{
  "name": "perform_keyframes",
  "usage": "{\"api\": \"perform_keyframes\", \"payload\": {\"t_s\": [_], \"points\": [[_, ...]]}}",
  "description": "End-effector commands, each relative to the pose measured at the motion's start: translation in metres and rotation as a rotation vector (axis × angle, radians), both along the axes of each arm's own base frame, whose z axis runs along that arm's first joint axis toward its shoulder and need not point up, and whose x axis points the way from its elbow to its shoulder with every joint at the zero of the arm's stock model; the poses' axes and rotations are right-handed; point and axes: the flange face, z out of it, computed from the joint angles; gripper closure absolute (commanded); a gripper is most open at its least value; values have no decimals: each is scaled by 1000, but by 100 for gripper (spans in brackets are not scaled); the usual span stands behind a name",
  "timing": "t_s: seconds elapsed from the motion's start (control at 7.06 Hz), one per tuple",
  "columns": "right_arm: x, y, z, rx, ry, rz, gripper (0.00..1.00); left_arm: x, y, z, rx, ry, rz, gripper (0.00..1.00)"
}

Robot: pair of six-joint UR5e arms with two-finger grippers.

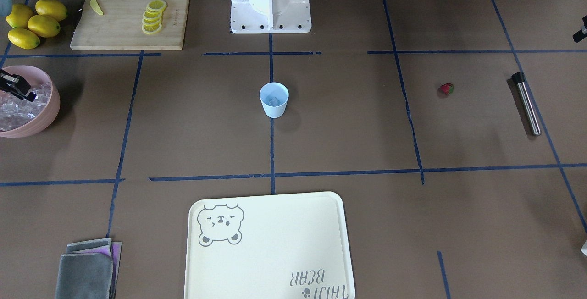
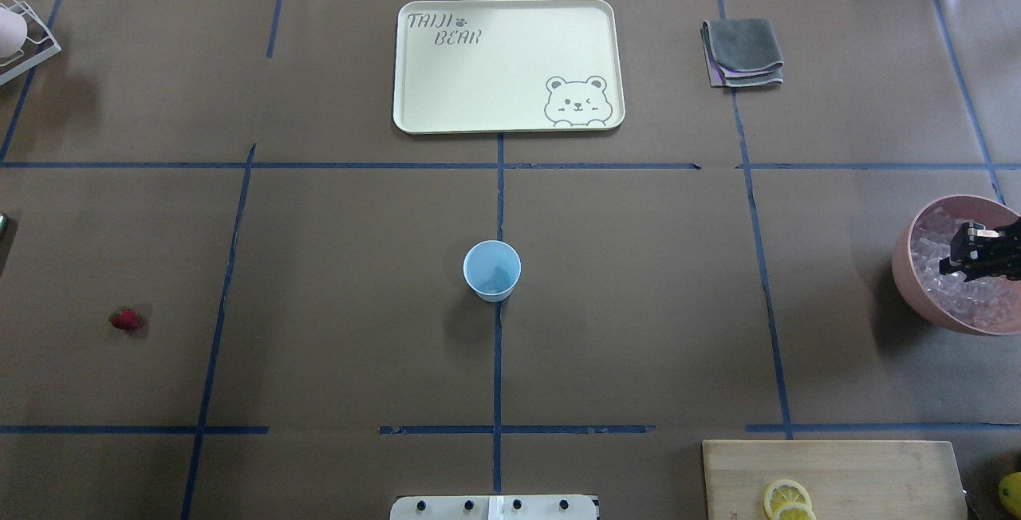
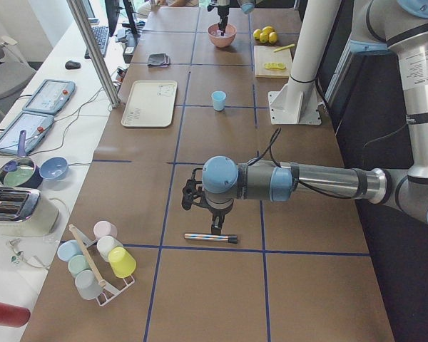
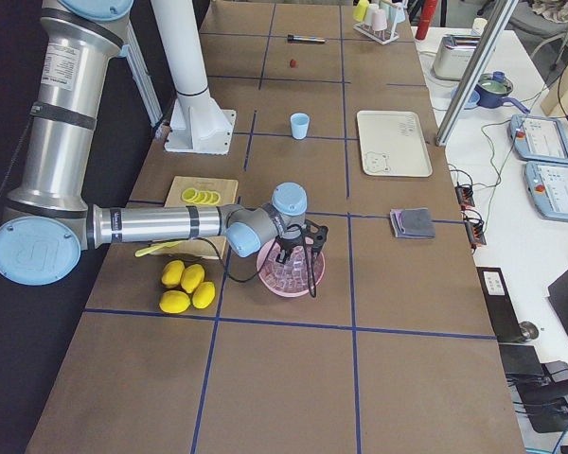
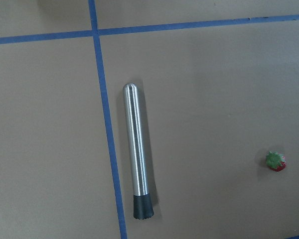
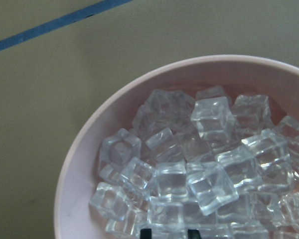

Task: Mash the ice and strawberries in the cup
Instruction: 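Grasp another ice cube from the bowl with the right gripper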

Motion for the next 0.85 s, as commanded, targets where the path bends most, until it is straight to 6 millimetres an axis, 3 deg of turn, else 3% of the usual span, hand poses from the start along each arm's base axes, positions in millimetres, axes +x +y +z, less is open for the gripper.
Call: {"api": "perform_keyframes", "payload": {"t_s": [0.0,0.28,0.43,0.57,0.71], "points": [[5,4,-20,24,-22,3,100,-2,1,-6,10,1,-6,0],[39,8,-77,88,-96,58,100,-7,15,-9,9,1,-19,0],[38,8,-108,128,-125,67,100,-7,17,-10,6,1,-20,0],[29,-7,-141,110,-170,119,100,-7,16,-7,1,1,-20,0],[-10,-22,-189,58,-243,131,100,-7,16,-7,3,1,-20,0]]}}
